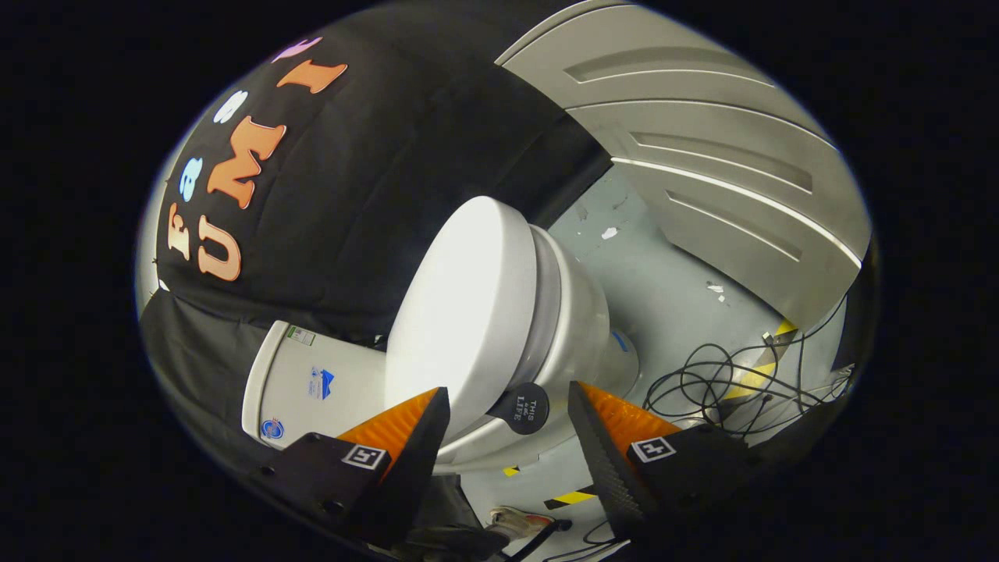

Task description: Open the toilet lid.

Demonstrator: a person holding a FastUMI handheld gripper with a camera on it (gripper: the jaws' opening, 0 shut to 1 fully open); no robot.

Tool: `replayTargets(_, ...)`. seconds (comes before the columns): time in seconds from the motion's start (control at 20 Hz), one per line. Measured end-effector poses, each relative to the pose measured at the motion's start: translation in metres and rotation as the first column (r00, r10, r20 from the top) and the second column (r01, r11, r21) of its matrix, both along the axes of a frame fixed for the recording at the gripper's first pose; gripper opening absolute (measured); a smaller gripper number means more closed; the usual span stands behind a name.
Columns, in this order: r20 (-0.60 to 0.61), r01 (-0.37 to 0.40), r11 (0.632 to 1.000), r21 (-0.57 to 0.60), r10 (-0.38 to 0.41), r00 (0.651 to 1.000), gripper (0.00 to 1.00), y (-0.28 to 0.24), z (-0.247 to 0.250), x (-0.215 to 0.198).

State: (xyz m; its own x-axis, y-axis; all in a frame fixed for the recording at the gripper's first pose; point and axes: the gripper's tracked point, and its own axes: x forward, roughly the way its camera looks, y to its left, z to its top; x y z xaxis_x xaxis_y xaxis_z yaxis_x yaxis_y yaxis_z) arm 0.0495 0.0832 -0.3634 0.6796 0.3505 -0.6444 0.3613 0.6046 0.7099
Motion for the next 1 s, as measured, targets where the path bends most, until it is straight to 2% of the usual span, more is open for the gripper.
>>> replayTargets(0.35, 0.014, -0.004, 1.000, -0.004, 0.004, 1.000, 0.98, 0.000, -0.001, 0.003)
replayTargets(0.7, 0.014, 0.001, 0.999, 0.043, -0.002, 1.000, 0.97, 0.003, -0.005, 0.007)
replayTargets(0.9, -0.009, -0.009, 0.993, 0.117, 0.010, 1.000, 0.88, 0.016, -0.012, 0.010)
replayTargets(1.0, -0.026, -0.006, 0.993, 0.116, 0.009, 1.000, 0.84, 0.013, -0.024, 0.013)
